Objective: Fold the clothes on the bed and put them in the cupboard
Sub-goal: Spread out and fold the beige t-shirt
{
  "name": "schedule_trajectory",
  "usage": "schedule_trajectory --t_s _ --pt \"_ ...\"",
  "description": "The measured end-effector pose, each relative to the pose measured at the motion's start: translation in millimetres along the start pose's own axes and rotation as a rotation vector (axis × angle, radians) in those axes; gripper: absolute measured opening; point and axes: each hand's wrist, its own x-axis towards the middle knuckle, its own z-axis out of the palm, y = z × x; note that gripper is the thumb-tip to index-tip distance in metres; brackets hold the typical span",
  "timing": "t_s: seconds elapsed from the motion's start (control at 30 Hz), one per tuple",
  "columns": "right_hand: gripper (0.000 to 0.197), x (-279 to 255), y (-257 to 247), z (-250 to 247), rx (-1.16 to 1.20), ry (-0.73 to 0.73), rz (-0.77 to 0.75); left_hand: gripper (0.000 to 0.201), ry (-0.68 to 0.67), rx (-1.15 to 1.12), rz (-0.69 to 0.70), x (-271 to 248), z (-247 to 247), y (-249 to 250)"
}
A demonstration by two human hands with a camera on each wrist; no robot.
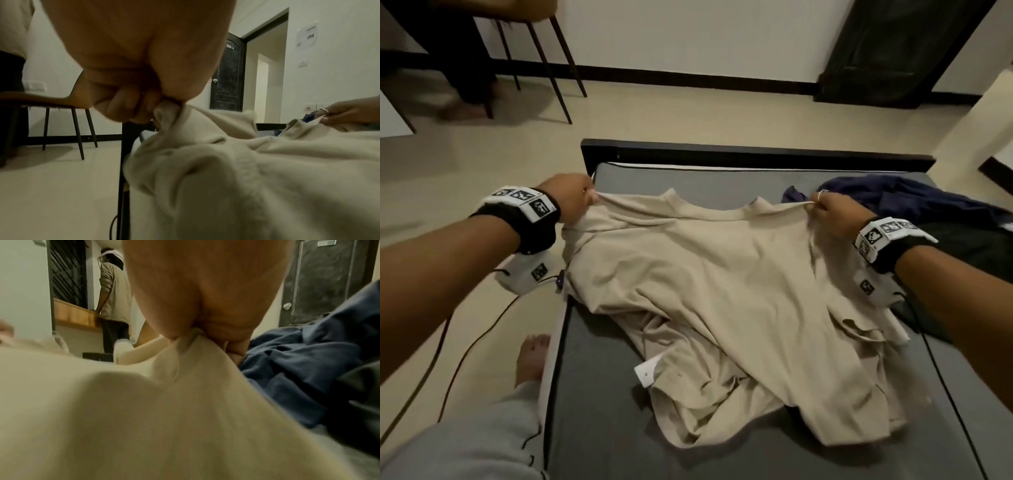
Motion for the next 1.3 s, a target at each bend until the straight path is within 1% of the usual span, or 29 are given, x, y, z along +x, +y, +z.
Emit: schedule_trajectory --t_s 0.03,0.1,0.2,0.27,0.3,0.37,0.4,0.43,0.47,0.53,0.57,0.63,0.7,0.73,0.8,0.83,0.87,0.9,0.93,0.97,1.0,1.03,1.07,1.1,1.13,1.2,1.23,1.27,1.3 --pt "0.025 3.6 -1.4 0.8 0.013 0.025 -0.023 0.026 -0.036 0.015 0.001 2.7 4.6 1.0" --pt "0.022 12.6 -1.5 -0.8 -0.001 0.035 -0.037 0.026 -0.054 -0.018 -0.027 9.8 8.7 0.3" --pt "0.020 27.8 10.5 0.1 -0.033 0.023 -0.001 0.025 -0.028 -0.153 -0.098 28.1 8.2 -6.1" --pt "0.027 41.7 19.5 0.4 0.016 0.082 0.060 0.026 0.043 -0.257 -0.166 42.1 6.1 -11.7" --pt "0.031 47.4 21.1 0.4 0.048 0.129 0.087 0.025 0.105 -0.301 -0.195 48.2 6.0 -13.2" --pt "0.025 57.0 17.8 2.3 0.102 0.229 0.113 0.018 0.264 -0.352 -0.226 61.1 10.9 -11.7" --pt "0.022 61.7 15.5 6.5 0.120 0.257 0.126 0.015 0.326 -0.354 -0.220 65.8 16.0 -9.2" --pt "0.022 65.4 14.0 10.9 0.125 0.256 0.143 0.014 0.358 -0.338 -0.206 68.4 21.2 -6.0" --pt "0.023 67.9 11.7 15.9 0.119 0.226 0.162 0.014 0.345 -0.302 -0.199 70.0 26.8 -3.7" --pt "0.026 71.2 8.3 23.1 0.106 0.149 0.186 0.014 0.247 -0.237 -0.198 74.1 35.2 -4.9" --pt "0.026 72.2 8.5 23.9 0.106 0.109 0.197 0.018 0.184 -0.239 -0.208 74.8 36.4 -7.2" --pt "0.030 69.2 10.2 17.2 0.144 0.041 0.232 0.035 0.094 -0.254 -0.210 75.2 33.1 -11.7" --pt "0.038 61.1 12.4 7.1 0.200 -0.003 0.230 0.046 0.073 -0.218 -0.179 65.8 24.7 -9.0" --pt "0.043 52.6 11.1 3.2 0.219 -0.018 0.206 0.045 0.093 -0.169 -0.146 55.5 20.7 -4.4" --pt "0.049 30.7 1.8 -0.3 0.195 -0.004 0.113 0.032 0.178 -0.068 -0.017 26.8 14.2 11.7" --pt "0.046 14.7 -5.4 -0.7 0.152 0.039 0.048 0.023 0.214 -0.034 0.090 7.5 11.5 22.6" --pt "0.041 -2.3 -14.0 0.2 0.097 0.103 -0.032 0.016 0.212 -0.003 0.213 -13.8 8.6 35.3" --pt "0.034 -24.7 -23.3 0.4 0.061 0.170 -0.125 0.013 0.155 0.033 0.341 -38.7 5.0 50.6" --pt "0.026 -48.1 -35.5 0.8 0.058 0.213 -0.215 0.015 0.048 0.068 0.458 -64.8 1.7 66.3" --pt "0.019 -74.1 -49.1 -0.4 0.082 0.219 -0.285 0.021 -0.100 0.100 0.549 -92.2 -0.3 83.7" --pt "0.015 -102.1 -60.8 -1.7 0.114 0.182 -0.323 0.027 -0.268 0.135 0.614 -120.9 -1.9 102.4" --pt "0.014 -128.8 -73.7 -3.3 0.151 0.105 -0.337 0.034 -0.419 0.166 0.662 -146.8 -0.6 119.1" --pt "0.012 -156.4 -85.9 -5.8 0.195 0.005 -0.334 0.041 -0.528 0.184 0.694 -171.1 1.0 133.9" --pt "0.009 -179.5 -95.5 -6.0 0.232 -0.099 -0.327 0.048 -0.595 0.193 0.704 -190.3 5.4 146.2" --pt "0.004 -199.3 -100.6 -3.9 0.251 -0.191 -0.318 0.057 -0.623 0.211 0.697 -204.8 11.6 155.1" --pt "0.006 -228.4 -100.8 5.0 0.235 -0.333 -0.289 0.069 -0.598 0.284 0.650 -223.0 20.7 167.7" --pt "0.008 -238.3 -94.8 12.1 0.196 -0.360 -0.275 0.070 -0.568 0.304 0.611 -227.6 22.3 172.4" --pt "0.014 -243.2 -87.4 19.6 0.154 -0.350 -0.268 0.067 -0.535 0.303 0.575 -228.4 22.4 175.0" --pt "0.024 -247.8 -79.0 26.6 0.116 -0.305 -0.271 0.060 -0.500 0.294 0.551 -228.5 21.7 176.6"
